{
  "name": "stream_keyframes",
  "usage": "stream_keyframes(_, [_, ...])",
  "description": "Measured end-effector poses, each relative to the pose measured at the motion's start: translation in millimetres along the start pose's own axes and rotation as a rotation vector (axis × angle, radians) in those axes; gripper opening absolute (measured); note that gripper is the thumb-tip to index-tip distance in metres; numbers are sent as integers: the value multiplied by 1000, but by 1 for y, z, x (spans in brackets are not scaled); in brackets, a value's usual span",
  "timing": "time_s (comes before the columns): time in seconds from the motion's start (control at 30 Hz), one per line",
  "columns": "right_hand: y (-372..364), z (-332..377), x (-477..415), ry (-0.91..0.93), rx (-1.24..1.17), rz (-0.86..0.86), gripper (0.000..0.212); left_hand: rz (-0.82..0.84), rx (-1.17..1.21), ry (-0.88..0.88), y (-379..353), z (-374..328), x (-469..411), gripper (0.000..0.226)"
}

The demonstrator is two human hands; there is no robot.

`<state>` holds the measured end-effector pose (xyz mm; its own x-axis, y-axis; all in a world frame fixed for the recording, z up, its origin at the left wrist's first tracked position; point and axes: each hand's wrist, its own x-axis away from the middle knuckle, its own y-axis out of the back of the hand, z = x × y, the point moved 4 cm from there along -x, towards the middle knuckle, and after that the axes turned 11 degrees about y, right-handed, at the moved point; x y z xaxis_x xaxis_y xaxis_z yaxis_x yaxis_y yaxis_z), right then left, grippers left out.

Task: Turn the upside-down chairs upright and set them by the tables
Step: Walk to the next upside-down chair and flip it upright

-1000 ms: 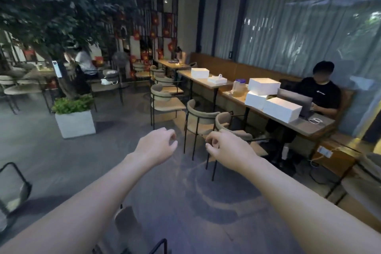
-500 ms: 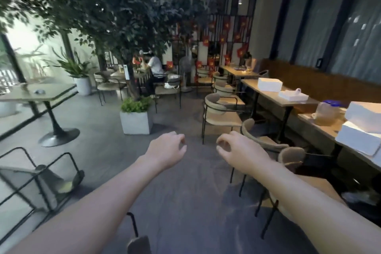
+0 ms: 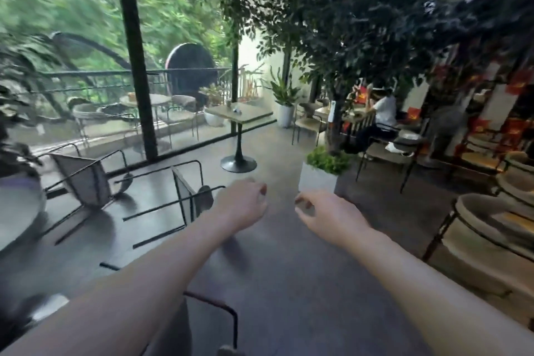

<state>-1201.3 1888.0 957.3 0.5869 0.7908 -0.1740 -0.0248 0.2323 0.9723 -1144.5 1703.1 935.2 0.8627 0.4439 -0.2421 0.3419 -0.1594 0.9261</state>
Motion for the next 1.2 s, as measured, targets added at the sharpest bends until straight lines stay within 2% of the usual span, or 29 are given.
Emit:
stream_keyframes(0.2, [-35, 9, -98, 239, -83, 61, 35, -43, -53, 264, -8, 60, -16, 29])
stream_keyframes(0.4, [-84, 57, -177, 551, -160, 147, 35, -121, -188, 572, -4, 124, 12, 30])
stream_keyframes(0.7, [-155, 99, -199, 1034, -277, 230, 31, -180, -353, 1020, -31, 123, 95, 25])
stream_keyframes(0.83, [-216, 111, -190, 1178, -296, 234, 32, -156, -418, 1154, -79, 129, 124, 28])
stream_keyframes(0.97, [-312, 129, -172, 1252, -320, 228, 32, -161, -459, 1194, -147, 158, 153, 27])
stream_keyframes(1.2, [-530, 132, -118, 1298, -344, 270, 28, -90, -444, 1203, -334, 224, 208, 23])
